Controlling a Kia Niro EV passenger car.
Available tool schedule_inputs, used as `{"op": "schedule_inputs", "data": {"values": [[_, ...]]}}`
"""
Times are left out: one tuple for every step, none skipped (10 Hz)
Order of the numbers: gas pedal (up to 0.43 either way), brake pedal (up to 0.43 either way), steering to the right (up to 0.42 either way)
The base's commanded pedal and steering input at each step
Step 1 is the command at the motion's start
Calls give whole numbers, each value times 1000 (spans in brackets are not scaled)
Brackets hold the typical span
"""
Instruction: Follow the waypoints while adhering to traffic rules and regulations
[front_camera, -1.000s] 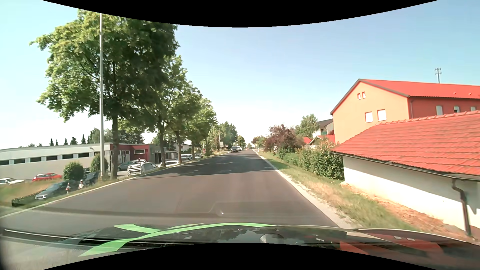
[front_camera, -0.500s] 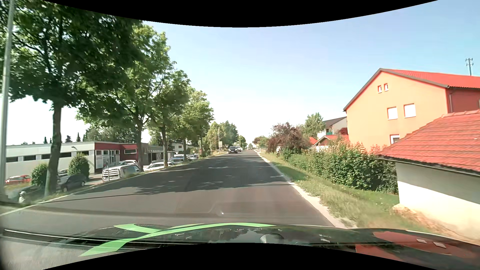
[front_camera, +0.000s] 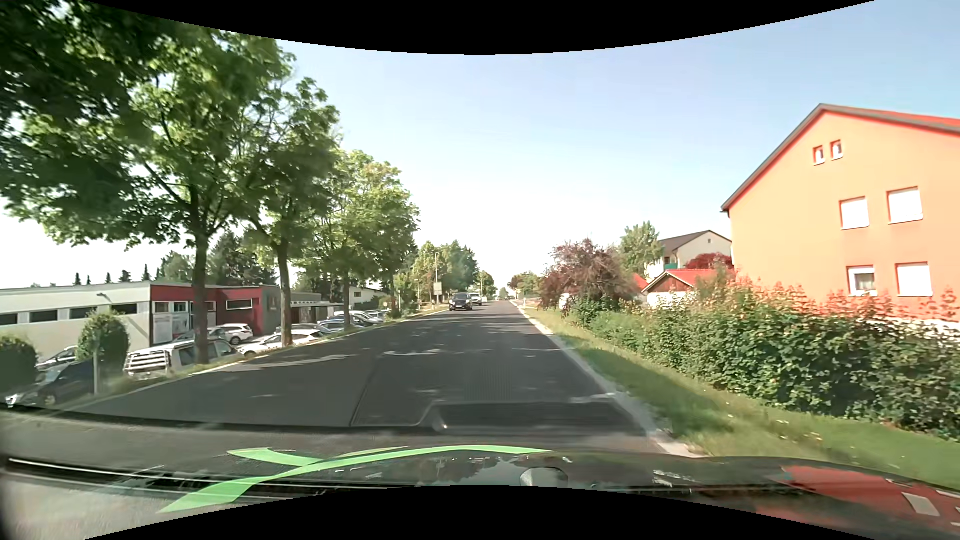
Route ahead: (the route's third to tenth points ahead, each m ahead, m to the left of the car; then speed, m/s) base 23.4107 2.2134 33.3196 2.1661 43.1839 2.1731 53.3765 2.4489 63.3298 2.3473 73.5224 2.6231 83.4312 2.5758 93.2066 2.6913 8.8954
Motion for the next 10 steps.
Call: {"op": "schedule_inputs", "data": {"values": [[177, 0, -12], [177, 0, -11], [177, 0, -11], [177, 0, -9], [177, 0, -8], [177, 0, -6], [169, 0, -5], [169, 0, -5], [150, 0, -5], [138, 0, -5]]}}
